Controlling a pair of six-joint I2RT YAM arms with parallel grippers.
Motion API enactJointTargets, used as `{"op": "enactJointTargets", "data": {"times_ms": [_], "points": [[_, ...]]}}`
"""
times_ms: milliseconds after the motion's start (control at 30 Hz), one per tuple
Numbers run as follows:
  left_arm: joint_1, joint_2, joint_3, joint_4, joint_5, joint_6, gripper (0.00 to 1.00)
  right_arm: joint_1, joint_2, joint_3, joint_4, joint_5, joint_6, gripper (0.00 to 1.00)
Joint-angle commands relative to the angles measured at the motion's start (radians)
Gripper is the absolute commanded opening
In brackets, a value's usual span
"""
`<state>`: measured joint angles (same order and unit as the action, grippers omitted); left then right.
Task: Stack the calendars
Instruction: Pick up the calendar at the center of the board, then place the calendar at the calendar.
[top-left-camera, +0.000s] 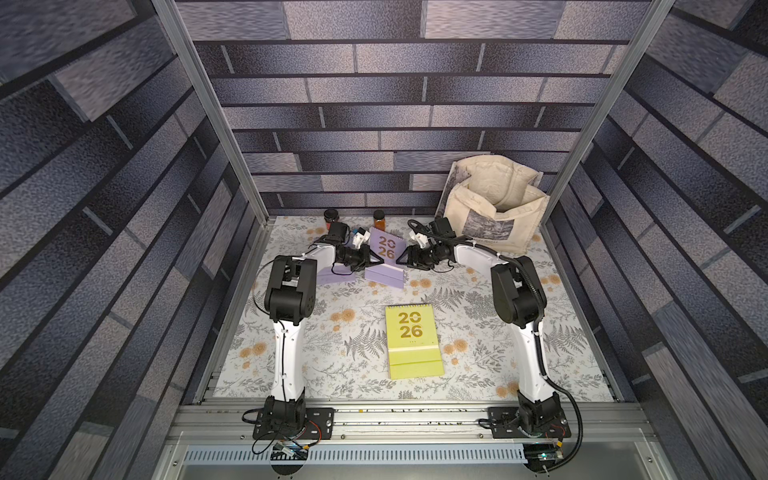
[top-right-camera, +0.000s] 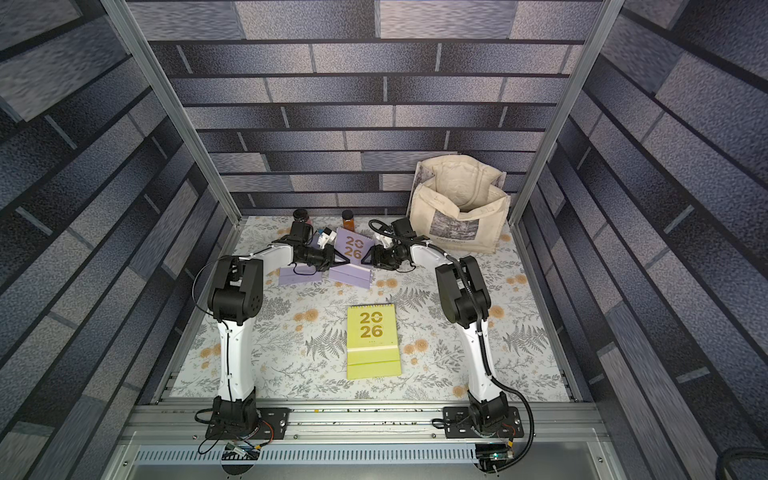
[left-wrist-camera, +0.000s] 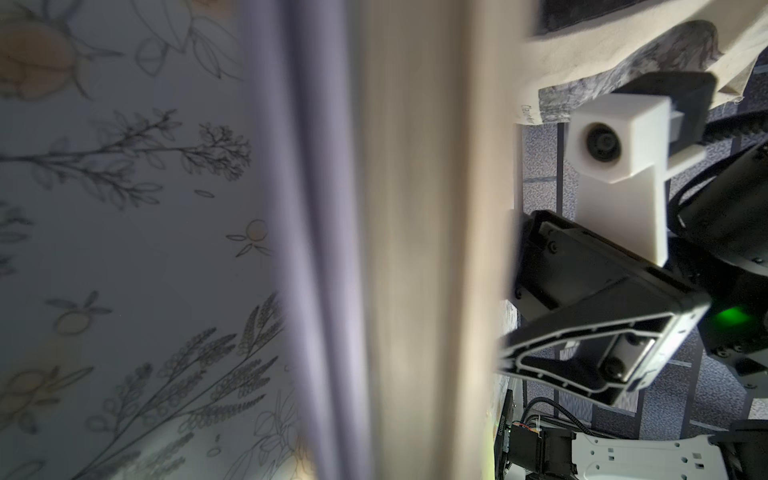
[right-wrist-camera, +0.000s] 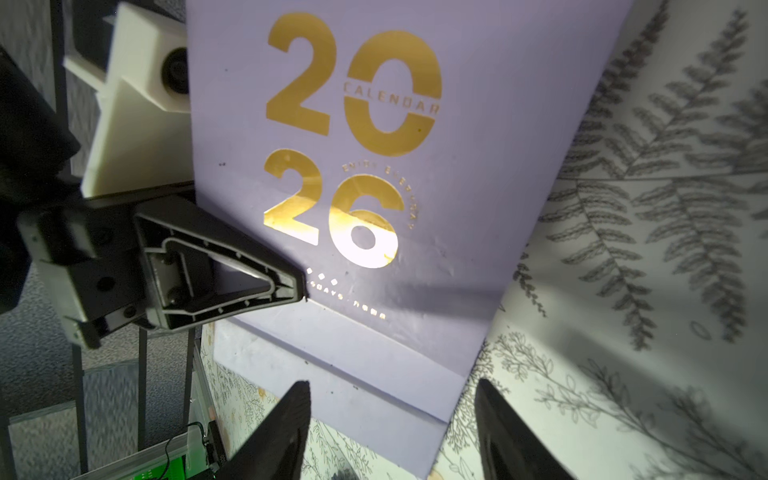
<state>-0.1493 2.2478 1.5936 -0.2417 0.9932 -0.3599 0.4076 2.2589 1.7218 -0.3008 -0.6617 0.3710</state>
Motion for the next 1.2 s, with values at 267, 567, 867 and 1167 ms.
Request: {"op": "enactJointTargets", "data": {"times_ms": [267, 567, 867, 1167], "points": [[0.001, -0.211, -0.121, 0.323, 0.222, -0.170, 0.00, -0.096, -0.281, -0.326, 0.402, -0.132, 0.188, 0.77], [-0.054, -0.314, -0.177, 0.352, 0.263, -0.169, 0.00, -0.097, -0.349, -0.404, 0.494, -0.167, 0.209, 0.73], [-0.085, -0.365, -0.228, 0.389, 0.271, -0.183, 0.00, -0.095, -0.384, -0.468, 0.668, -0.224, 0.305, 0.72], [-0.114, -0.386, -0.254, 0.521, 0.281, -0.271, 0.00, -0.078, -0.408, -0.511, 0.748, -0.241, 0.344, 0.63]]}}
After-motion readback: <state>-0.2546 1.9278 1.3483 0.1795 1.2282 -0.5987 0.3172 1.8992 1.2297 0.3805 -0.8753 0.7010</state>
